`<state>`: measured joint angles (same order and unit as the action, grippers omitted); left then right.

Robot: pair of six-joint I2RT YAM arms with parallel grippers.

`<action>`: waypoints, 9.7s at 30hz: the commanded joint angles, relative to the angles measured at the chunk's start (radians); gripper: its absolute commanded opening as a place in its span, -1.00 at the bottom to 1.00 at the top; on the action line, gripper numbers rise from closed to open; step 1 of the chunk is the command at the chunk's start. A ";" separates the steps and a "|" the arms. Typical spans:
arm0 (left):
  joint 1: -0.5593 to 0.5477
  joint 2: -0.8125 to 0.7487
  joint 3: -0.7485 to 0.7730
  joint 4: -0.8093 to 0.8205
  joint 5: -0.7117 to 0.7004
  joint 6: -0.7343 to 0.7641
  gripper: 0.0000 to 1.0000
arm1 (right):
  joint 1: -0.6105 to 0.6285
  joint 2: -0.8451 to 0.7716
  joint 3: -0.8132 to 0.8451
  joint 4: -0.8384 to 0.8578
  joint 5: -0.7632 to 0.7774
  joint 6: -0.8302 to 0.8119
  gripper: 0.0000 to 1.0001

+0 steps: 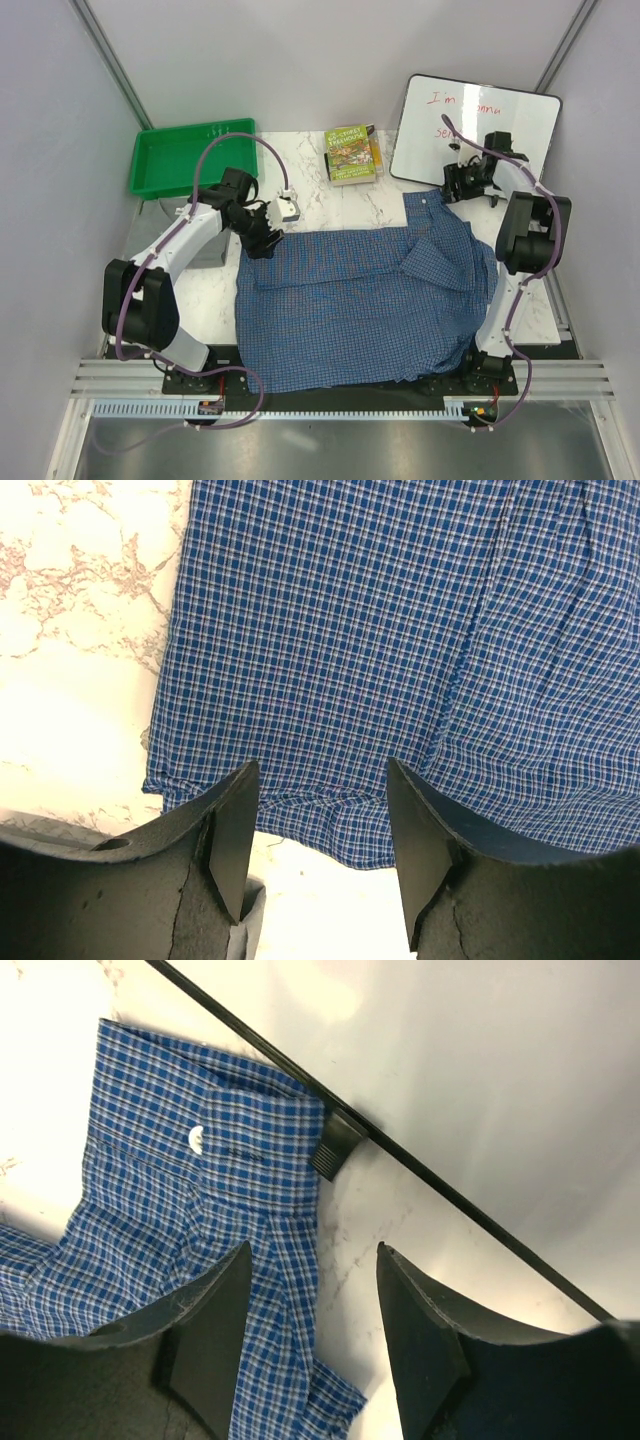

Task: Fold and stack the long sleeve shirts
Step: Fold the shirt

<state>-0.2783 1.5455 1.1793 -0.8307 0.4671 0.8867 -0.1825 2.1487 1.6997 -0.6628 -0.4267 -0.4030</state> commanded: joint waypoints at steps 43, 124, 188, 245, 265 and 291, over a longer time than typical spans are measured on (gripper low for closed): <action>-0.260 -0.243 -0.122 0.825 0.421 -0.074 0.99 | 0.494 -1.007 -0.429 -0.228 -0.112 -0.330 -1.00; -0.854 -0.269 -0.067 0.426 0.403 -0.173 -0.96 | 0.588 -1.425 -0.652 -0.149 0.474 -0.175 0.95; -0.352 -0.315 -0.437 0.617 -0.157 -0.543 -0.88 | 0.005 -0.172 -0.126 -0.586 0.017 -0.304 0.37; 0.022 0.282 0.232 0.274 -0.119 -0.430 -0.06 | 0.170 -0.068 0.222 -0.407 0.209 -0.211 0.22; -0.866 -0.164 -0.389 0.769 0.045 -0.218 -0.11 | 0.138 -0.409 -0.390 -0.546 -0.027 -0.356 0.12; -1.038 0.277 -0.181 0.888 -0.145 -0.092 -0.44 | 0.138 -0.239 -0.351 -0.417 0.017 -0.298 0.05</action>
<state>-1.3090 1.8339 0.9565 0.0910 0.3367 0.7444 -0.0475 1.8809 1.3025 -1.1004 -0.4122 -0.6994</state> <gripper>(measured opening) 0.404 0.525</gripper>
